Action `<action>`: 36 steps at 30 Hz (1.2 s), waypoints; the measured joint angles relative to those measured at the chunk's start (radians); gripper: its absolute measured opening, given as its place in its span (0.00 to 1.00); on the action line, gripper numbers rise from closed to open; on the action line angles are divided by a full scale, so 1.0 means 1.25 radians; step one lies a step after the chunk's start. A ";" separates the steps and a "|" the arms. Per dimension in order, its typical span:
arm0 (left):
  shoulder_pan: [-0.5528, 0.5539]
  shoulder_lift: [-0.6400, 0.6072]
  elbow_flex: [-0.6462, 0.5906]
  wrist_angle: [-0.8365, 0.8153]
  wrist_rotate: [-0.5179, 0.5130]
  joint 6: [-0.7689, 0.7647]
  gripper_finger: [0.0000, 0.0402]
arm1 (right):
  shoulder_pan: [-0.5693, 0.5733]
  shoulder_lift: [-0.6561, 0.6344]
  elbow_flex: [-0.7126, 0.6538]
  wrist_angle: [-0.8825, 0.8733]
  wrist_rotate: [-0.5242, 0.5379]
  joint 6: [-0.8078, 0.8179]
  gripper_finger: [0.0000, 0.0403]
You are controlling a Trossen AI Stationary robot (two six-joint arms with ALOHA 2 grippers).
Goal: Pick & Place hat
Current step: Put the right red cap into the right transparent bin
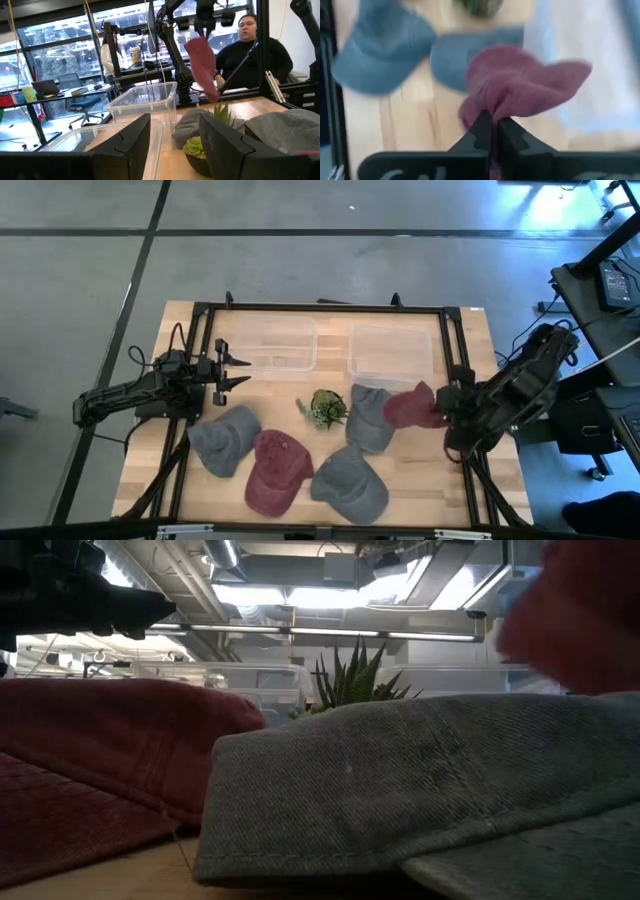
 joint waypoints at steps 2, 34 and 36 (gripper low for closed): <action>0.000 0.000 0.000 0.000 0.000 0.000 0.41 | -0.006 0.001 0.042 0.000 0.061 -0.053 0.02; 0.000 0.000 0.000 0.000 0.000 0.036 0.41 | -0.568 0.079 0.016 0.194 0.227 -0.834 0.02; 0.000 0.000 0.000 0.000 0.000 0.036 0.41 | -0.589 0.081 -0.028 0.252 0.197 -0.880 0.03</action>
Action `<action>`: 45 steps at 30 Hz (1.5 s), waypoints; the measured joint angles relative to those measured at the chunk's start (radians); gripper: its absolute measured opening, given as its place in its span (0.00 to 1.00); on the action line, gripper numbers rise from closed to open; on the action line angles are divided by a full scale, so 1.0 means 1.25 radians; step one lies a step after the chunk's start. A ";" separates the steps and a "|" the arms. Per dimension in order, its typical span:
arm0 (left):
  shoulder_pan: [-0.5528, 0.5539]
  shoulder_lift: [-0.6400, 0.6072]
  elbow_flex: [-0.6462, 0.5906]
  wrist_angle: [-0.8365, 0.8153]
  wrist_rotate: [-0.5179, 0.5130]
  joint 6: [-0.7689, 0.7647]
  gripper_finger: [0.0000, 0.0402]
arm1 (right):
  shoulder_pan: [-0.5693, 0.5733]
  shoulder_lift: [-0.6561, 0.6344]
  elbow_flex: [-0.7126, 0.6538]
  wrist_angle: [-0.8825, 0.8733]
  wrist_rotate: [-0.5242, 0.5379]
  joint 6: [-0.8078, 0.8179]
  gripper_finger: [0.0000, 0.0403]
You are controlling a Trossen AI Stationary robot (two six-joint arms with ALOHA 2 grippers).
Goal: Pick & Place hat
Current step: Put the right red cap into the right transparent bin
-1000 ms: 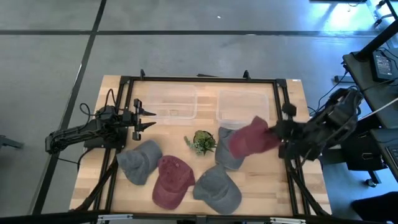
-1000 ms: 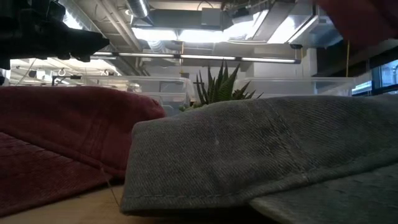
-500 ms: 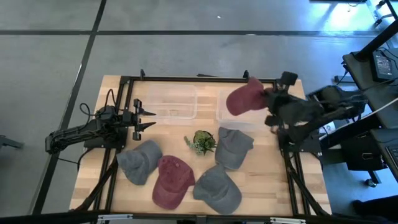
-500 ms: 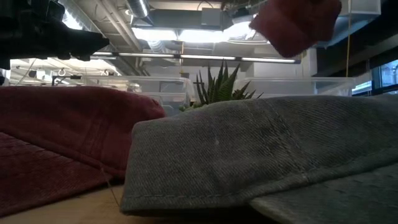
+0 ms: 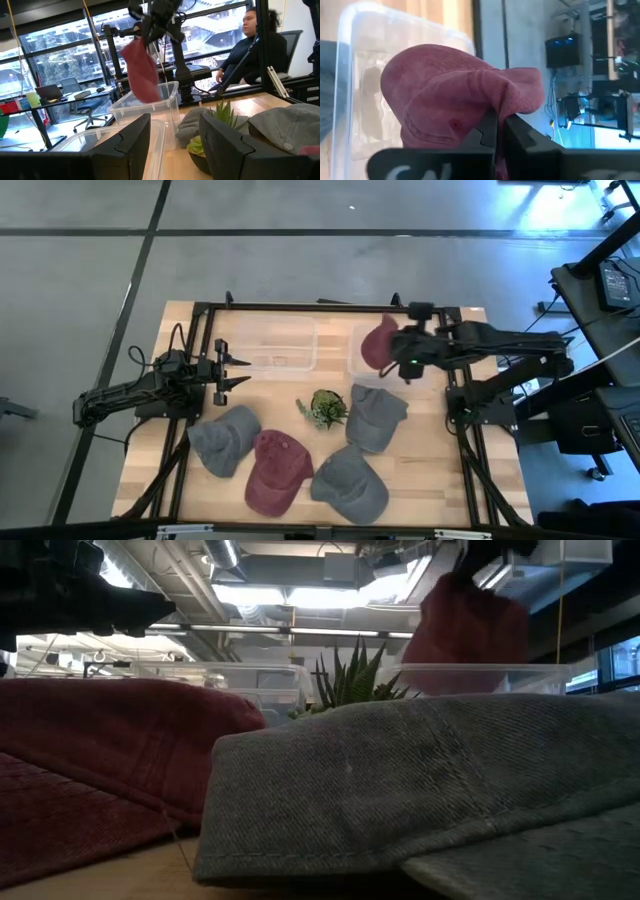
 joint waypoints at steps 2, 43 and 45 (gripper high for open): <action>0.000 0.000 0.000 0.000 0.000 0.000 0.41 | -0.023 0.000 -0.040 0.067 -0.054 -0.036 0.03; 0.000 0.000 0.000 0.000 -0.001 0.000 0.41 | -0.157 0.178 -0.160 0.288 -0.233 -0.223 0.19; 0.000 0.000 0.000 0.000 -0.001 0.000 0.41 | -0.159 0.178 -0.160 0.299 -0.240 -0.222 0.26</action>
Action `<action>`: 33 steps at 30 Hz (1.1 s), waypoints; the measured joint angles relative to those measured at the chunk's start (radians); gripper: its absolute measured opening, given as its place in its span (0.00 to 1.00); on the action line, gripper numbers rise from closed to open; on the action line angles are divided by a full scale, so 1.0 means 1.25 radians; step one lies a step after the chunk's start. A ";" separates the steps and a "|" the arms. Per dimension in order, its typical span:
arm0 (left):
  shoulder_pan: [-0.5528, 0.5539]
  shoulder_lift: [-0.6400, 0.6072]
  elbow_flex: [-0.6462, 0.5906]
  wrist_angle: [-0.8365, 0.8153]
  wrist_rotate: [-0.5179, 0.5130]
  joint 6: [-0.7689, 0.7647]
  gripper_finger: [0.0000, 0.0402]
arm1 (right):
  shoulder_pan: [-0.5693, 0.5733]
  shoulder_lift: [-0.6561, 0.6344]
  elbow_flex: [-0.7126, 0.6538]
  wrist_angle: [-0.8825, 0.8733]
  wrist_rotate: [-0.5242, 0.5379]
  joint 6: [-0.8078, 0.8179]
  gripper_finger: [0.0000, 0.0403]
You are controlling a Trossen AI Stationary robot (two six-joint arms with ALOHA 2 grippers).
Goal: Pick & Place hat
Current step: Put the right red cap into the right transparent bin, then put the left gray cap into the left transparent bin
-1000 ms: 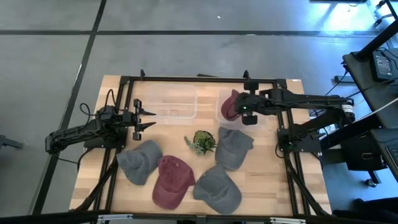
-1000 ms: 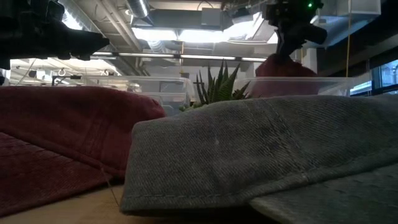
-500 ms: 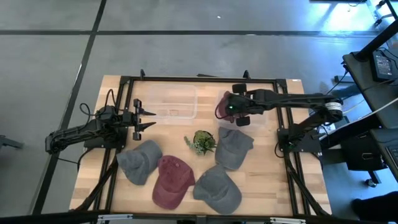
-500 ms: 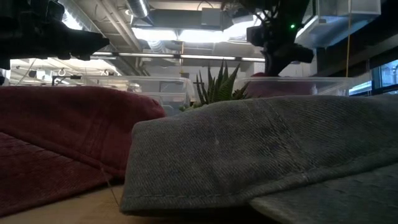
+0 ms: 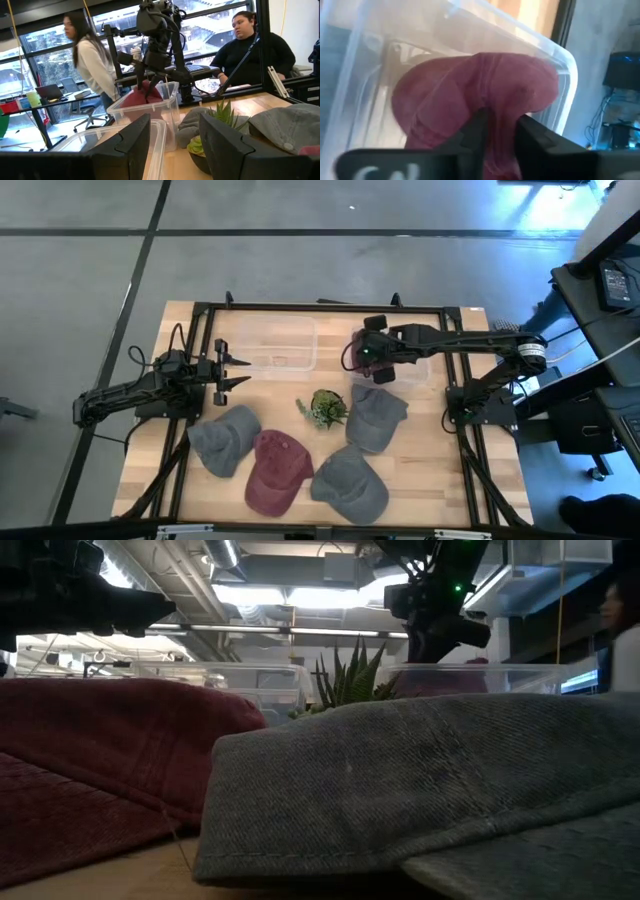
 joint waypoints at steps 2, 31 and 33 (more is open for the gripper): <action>0.000 0.000 0.000 0.000 0.000 0.000 0.41 | -0.001 0.000 0.000 0.006 0.014 0.003 0.32; 0.000 0.000 0.003 0.006 0.023 -0.332 0.41 | 0.104 -0.473 -0.322 0.342 -0.060 0.351 0.43; 0.000 0.000 0.019 0.004 0.025 -0.338 0.41 | 0.105 -0.487 -0.337 0.380 -0.060 0.343 0.43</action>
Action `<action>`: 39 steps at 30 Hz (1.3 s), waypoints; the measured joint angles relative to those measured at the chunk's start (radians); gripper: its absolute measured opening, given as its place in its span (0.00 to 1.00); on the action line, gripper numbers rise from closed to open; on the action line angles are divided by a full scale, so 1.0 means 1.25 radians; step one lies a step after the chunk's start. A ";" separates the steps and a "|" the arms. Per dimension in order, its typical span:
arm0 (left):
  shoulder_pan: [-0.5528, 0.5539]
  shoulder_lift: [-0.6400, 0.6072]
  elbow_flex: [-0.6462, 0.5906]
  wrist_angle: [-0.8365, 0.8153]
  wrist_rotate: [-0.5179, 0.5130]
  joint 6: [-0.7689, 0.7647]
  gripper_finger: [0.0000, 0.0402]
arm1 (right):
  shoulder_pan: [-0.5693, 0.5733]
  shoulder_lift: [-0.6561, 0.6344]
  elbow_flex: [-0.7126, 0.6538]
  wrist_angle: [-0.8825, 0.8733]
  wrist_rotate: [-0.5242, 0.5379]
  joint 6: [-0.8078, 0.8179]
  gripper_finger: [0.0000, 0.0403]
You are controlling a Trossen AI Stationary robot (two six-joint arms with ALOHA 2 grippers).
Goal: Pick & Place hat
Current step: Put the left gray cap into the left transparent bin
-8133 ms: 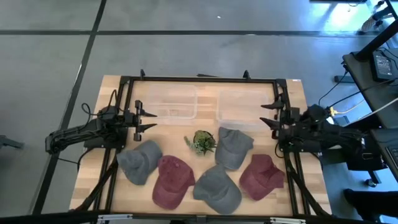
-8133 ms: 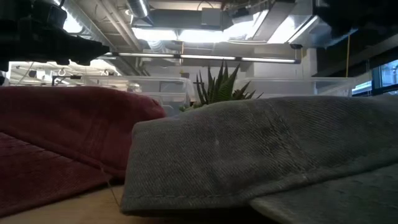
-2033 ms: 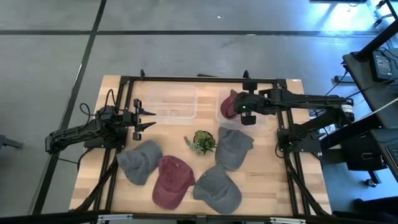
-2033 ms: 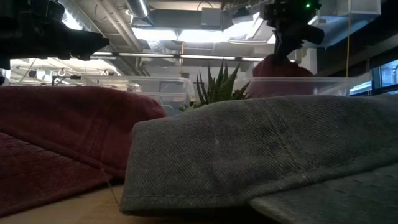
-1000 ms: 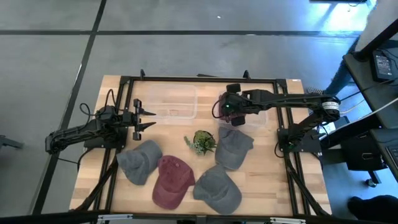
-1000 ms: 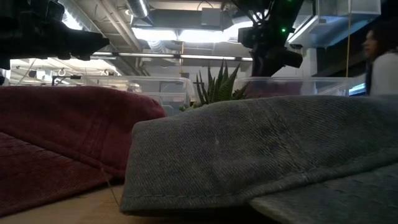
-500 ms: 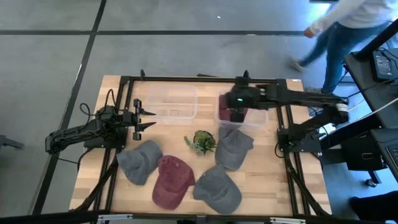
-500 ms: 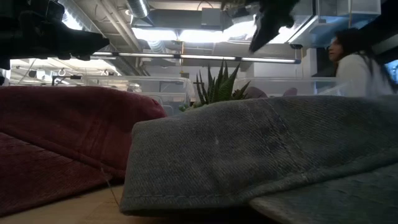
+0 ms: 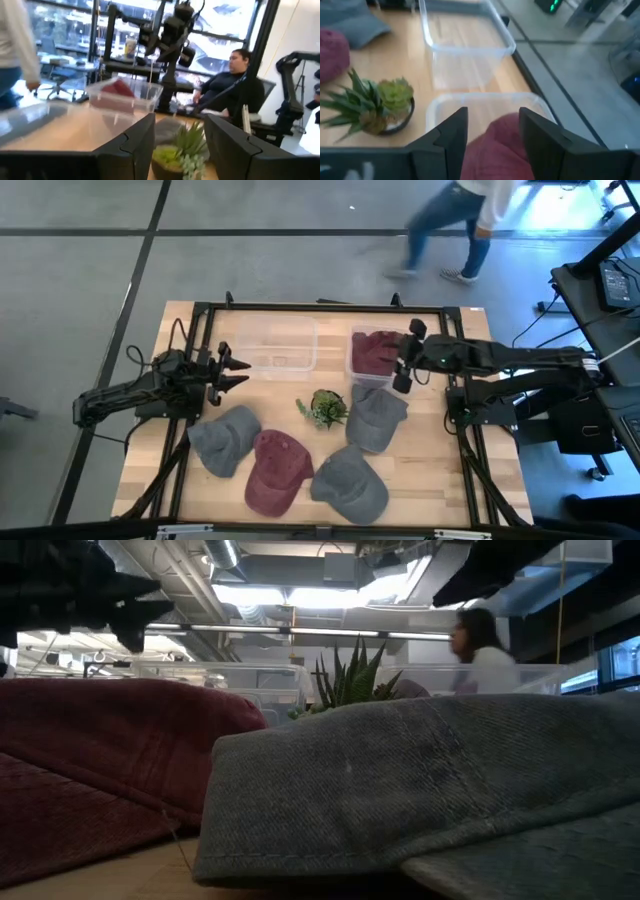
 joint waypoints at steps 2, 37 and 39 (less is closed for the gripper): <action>-0.001 0.000 0.022 -0.005 0.028 -0.001 0.41 | 0.000 -0.002 0.000 0.004 0.000 -0.011 0.43; -0.721 0.735 0.503 -0.787 -0.218 -1.350 0.41 | -0.001 0.048 0.000 0.045 0.084 -0.061 0.43; -0.757 0.752 0.503 -0.785 -0.233 -1.406 0.41 | -0.001 0.059 -0.001 0.040 0.084 -0.079 0.43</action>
